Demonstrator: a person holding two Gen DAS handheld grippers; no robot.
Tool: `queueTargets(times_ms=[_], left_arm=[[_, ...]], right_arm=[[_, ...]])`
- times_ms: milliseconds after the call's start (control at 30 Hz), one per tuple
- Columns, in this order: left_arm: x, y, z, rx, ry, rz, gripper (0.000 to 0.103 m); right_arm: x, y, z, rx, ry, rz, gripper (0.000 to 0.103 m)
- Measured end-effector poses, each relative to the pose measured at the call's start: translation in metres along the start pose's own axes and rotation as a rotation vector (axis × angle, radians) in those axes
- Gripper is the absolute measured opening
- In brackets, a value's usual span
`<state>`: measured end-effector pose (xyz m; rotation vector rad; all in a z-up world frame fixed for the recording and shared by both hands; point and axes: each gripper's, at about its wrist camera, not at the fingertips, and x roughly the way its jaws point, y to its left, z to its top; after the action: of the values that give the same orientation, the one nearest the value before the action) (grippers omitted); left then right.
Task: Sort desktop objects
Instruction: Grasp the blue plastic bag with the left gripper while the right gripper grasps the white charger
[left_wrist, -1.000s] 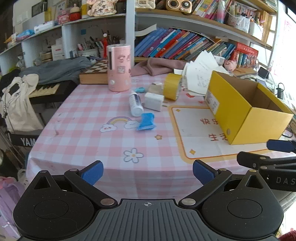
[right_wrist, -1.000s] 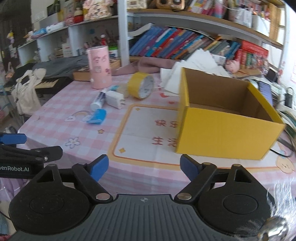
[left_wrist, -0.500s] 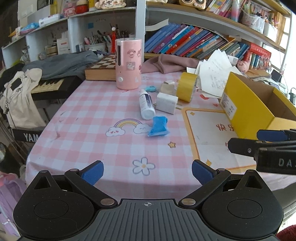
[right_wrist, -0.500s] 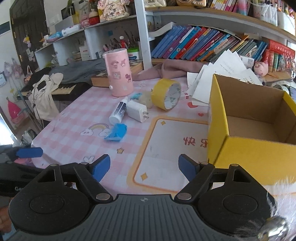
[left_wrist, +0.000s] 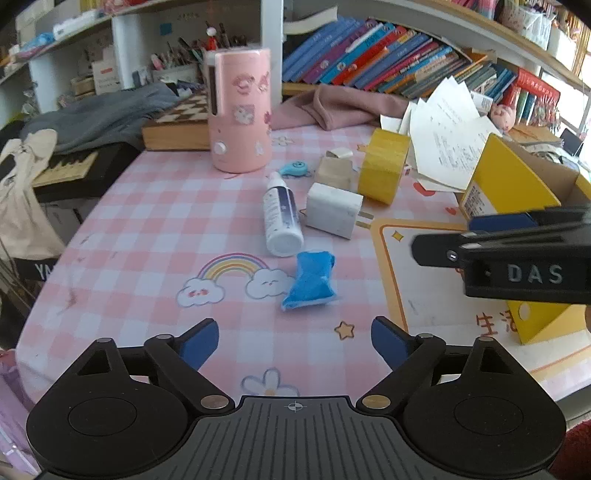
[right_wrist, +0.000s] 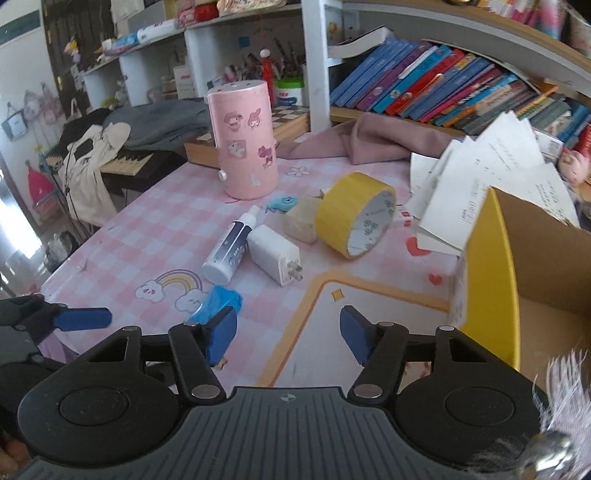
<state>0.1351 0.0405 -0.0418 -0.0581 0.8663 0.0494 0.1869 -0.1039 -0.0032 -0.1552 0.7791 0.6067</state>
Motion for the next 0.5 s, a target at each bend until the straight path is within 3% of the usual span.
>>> queueTargets(times_ms=[233,500], left_arm=[[0.026,-0.002,0.016,0.011,0.029,0.023,0.068],[0.049,-0.015,0.028,0.086,0.040,0.003,0.058]], right_arm=[[0.035,-0.006,0.023,-0.025,0.033,0.051,0.051],[0.077,-0.006,0.047,-0.063,0.073,0.056,0.051]])
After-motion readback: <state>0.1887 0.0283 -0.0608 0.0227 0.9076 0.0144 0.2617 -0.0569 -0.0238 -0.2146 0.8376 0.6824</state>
